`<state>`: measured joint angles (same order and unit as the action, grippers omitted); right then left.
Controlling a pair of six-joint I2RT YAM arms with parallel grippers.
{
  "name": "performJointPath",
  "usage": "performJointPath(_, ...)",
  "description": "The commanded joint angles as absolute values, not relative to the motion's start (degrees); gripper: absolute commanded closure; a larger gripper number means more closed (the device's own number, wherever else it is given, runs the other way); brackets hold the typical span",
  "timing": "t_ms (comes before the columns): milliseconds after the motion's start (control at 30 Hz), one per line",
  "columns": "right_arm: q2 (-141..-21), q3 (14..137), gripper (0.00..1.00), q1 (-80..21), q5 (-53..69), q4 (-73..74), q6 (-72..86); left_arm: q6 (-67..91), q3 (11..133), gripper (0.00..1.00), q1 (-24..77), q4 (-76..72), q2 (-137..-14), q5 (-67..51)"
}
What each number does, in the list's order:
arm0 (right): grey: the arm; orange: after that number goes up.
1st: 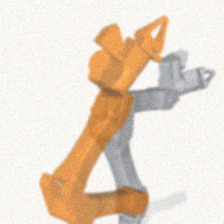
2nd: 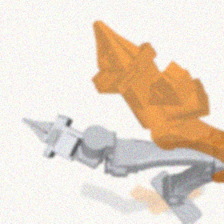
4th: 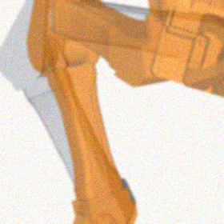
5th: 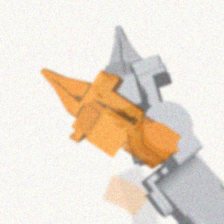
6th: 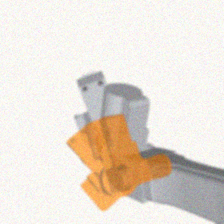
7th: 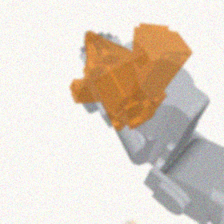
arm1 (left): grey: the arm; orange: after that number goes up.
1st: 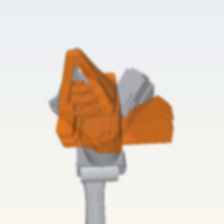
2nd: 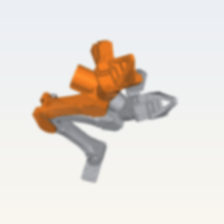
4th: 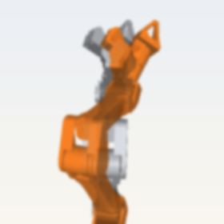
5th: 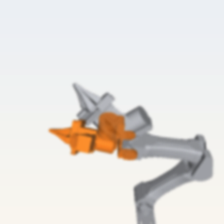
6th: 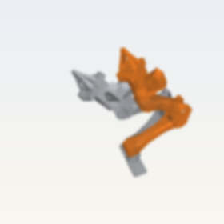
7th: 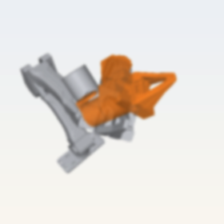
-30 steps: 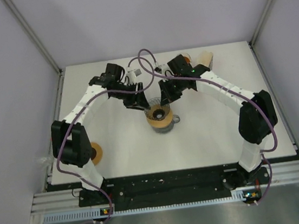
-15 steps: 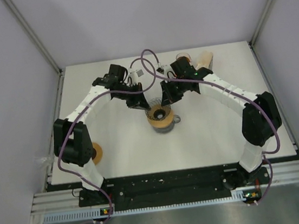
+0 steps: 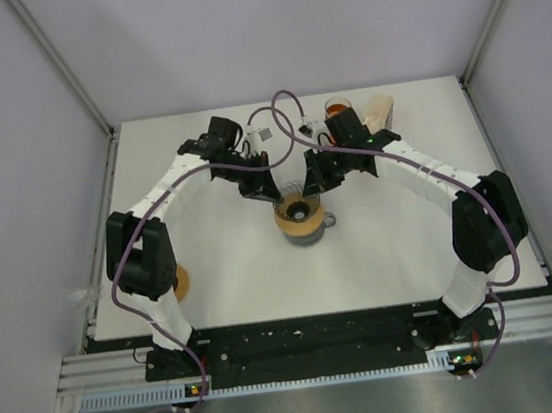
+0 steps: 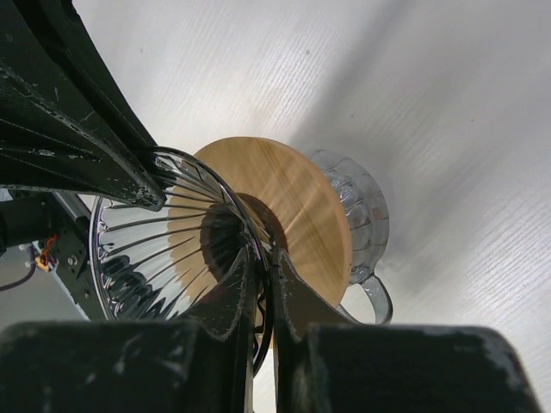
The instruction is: Place the coffee filter in the dripper
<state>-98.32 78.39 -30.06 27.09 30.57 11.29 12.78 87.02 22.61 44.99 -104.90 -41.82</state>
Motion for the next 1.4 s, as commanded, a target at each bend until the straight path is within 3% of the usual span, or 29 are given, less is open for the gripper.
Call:
performJointPath(0,-103.3,73.7,1.00,-30.3,21.2,30.3,6.7,5.6,83.8,1.00,25.6,47.8,-112.2,-38.8)
performJointPath(167,-101.4,75.8,1.00,-30.2,21.7,31.4,7.3,4.2,86.8,1.00,25.5,49.0,-108.9,-39.1)
performJointPath(233,-100.4,78.2,1.00,-30.2,21.7,32.1,7.6,4.3,88.7,0.88,25.6,49.0,-107.0,-40.2)
performJointPath(433,-99.4,85.8,0.73,-30.2,22.9,34.1,7.9,4.6,91.9,0.64,25.5,48.4,-103.5,-39.8)
performJointPath(633,-99.8,91.0,0.54,-30.3,23.7,36.6,7.4,4.0,93.8,0.54,25.5,48.1,-102.2,-39.7)
performJointPath(800,-99.0,95.7,0.42,-29.7,18.7,40.8,6.2,3.2,96.4,0.37,25.3,49.3,-101.6,-37.7)
performJointPath(1100,-92.4,95.9,0.22,-15.4,3.3,38.9,11.3,3.0,99.1,0.31,20.0,48.0,-97.2,-31.3)
performJointPath(1367,-106.0,105.8,0.26,-7.1,-9.5,36.3,17.0,2.5,97.5,0.30,18.9,46.6,-93.4,-30.1)
